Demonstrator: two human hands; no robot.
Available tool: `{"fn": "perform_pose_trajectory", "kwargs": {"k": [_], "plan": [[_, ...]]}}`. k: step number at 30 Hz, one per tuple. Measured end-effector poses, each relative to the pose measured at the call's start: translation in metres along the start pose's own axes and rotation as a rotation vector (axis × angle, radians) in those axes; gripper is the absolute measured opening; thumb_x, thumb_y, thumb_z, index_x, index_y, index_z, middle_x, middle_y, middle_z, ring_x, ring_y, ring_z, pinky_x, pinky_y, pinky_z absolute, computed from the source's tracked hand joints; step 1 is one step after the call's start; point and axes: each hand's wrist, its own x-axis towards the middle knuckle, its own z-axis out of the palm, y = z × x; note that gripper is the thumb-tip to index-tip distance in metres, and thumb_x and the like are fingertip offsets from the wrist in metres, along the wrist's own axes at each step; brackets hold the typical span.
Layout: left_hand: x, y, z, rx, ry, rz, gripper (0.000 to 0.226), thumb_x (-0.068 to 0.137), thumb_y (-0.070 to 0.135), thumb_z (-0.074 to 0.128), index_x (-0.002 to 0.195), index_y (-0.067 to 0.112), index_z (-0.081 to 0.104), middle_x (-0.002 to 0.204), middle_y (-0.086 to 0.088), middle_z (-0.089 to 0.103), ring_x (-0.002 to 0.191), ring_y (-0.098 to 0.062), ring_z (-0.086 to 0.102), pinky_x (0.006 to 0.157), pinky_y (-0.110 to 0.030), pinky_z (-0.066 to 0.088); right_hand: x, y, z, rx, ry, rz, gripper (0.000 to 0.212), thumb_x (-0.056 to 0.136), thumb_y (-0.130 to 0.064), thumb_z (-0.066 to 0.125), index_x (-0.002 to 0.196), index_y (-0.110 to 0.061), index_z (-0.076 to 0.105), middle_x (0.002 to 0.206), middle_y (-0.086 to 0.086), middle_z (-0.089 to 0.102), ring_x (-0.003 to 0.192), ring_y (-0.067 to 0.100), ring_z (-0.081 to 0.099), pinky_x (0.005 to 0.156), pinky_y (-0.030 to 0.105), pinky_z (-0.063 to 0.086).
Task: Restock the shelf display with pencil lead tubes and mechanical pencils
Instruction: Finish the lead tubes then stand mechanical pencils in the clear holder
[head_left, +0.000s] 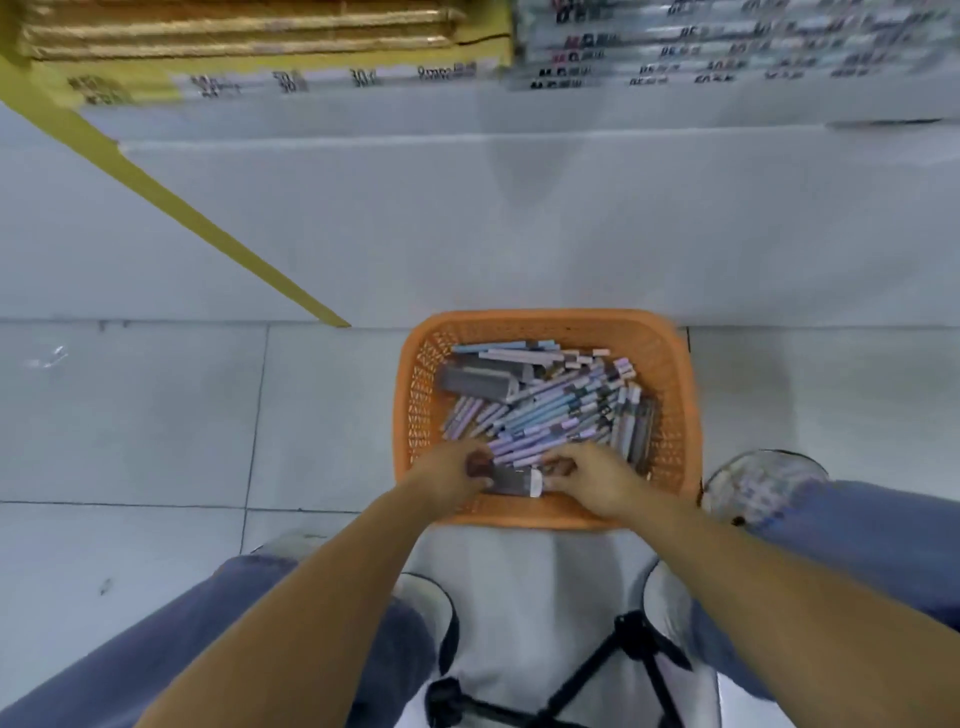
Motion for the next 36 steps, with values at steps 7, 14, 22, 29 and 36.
{"fn": "perform_pose_trajectory", "kwargs": {"k": [7,14,22,29,36], "plan": [[0.02,-0.006,0.004,-0.028,0.0,-0.015,0.037,0.087,0.012,0.074,0.123,0.016,0.066,0.12,-0.004,0.071,0.113,-0.021,0.064,0.098,-0.028,0.048,0.016,-0.01,0.022,-0.057,0.167,-0.049,0.013,0.08,-0.03,0.075,0.091,-0.025,0.07,0.093,-0.004,0.061,0.089,0.015,0.058,0.075,0.027,0.044],[0.042,0.004,-0.022,-0.059,0.514,0.111,0.037,0.088,0.009,0.068,0.124,0.014,0.065,0.131,-0.011,0.058,0.12,-0.027,0.052,0.106,-0.037,0.042,0.005,0.006,-0.001,0.389,0.19,-0.025,0.008,0.092,-0.021,0.064,0.088,-0.025,0.059,0.085,-0.008,0.061,0.076,0.004,0.058,0.066,0.022,0.041],[0.071,0.007,-0.031,0.248,0.333,0.118,0.062,0.093,0.023,0.065,0.15,0.027,0.042,0.155,-0.005,0.037,0.138,-0.031,0.028,0.116,-0.043,0.027,0.003,0.008,-0.014,0.523,0.333,0.018,0.006,0.095,-0.02,0.06,0.099,-0.024,0.063,0.083,-0.012,0.059,0.061,-0.001,0.056,0.043,0.006,0.04],[0.068,0.006,-0.027,0.086,0.375,0.104,0.038,0.096,0.024,0.063,0.134,0.023,0.057,0.134,-0.005,0.062,0.122,-0.026,0.056,0.104,-0.041,0.045,0.005,0.009,-0.013,0.552,0.384,0.034,0.007,0.093,-0.018,0.062,0.094,-0.026,0.063,0.084,-0.011,0.061,0.06,0.0,0.056,0.043,0.006,0.04],[0.04,0.003,-0.024,-0.327,0.424,-0.035,0.025,0.101,0.028,0.056,0.126,0.026,0.054,0.095,0.013,0.062,0.084,-0.008,0.06,0.063,-0.016,0.039,0.012,-0.017,-0.045,0.57,0.347,-0.049,0.015,0.092,-0.026,0.062,0.093,-0.04,0.063,0.097,-0.015,0.067,0.081,0.002,0.066,0.071,0.024,0.051]]}}
